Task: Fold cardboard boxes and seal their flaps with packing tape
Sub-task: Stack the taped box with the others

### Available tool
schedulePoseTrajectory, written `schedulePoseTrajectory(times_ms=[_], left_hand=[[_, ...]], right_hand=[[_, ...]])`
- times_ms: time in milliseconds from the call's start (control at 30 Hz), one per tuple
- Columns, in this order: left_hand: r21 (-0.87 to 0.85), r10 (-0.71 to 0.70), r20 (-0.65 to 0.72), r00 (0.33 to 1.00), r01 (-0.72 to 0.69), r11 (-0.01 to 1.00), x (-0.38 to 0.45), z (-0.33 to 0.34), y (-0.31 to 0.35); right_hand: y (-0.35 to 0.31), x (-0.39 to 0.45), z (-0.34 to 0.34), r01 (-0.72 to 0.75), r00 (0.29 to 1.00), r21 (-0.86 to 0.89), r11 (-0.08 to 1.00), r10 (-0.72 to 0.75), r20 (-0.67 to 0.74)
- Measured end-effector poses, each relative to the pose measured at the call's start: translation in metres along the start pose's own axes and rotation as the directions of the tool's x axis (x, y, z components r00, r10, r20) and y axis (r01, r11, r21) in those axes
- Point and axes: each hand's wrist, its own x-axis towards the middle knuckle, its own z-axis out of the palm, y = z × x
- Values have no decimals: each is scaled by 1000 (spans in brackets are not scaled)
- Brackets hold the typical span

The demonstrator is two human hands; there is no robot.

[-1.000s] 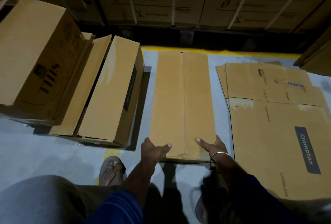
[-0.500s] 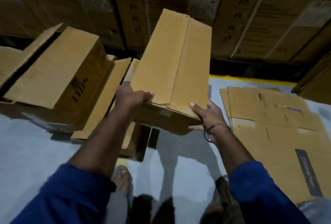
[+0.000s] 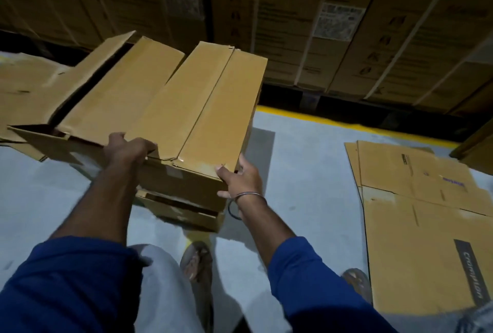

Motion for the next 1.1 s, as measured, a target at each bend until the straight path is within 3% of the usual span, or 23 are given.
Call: schedulePoseTrajectory(times_ms=[133,333,467,600,800,967,1100], left_hand=[[239,-20,-30,999,27,971,-26,4,9],[371,-2,12,1000,-3,929,-7,19,3],[454,142,32,989,-140,880,-54,17,27],[449,387,114,915,-395,801,-82,24,41],[268,643,284,711,-703,659,-158,49,60],[361,513,611,604,-788,498,-210,104,49],[332,414,766,492,-854,401,-237,151,32]], right_hand=[[20,13,24,60,997,-180,982,-68,-39],[30,26,38,68,991,-283,957,-97,-90],[27,28,34,78,993,-303,950,-100,-58],[21,20,16,96,995,-400,911,-93,26],[-28,7,-61,207,971,-740,640,-44,233],[-82,-25,-171,273,956,-903,331,14,294],[-91,-48,-259,204,972,-968,149,87,218]])
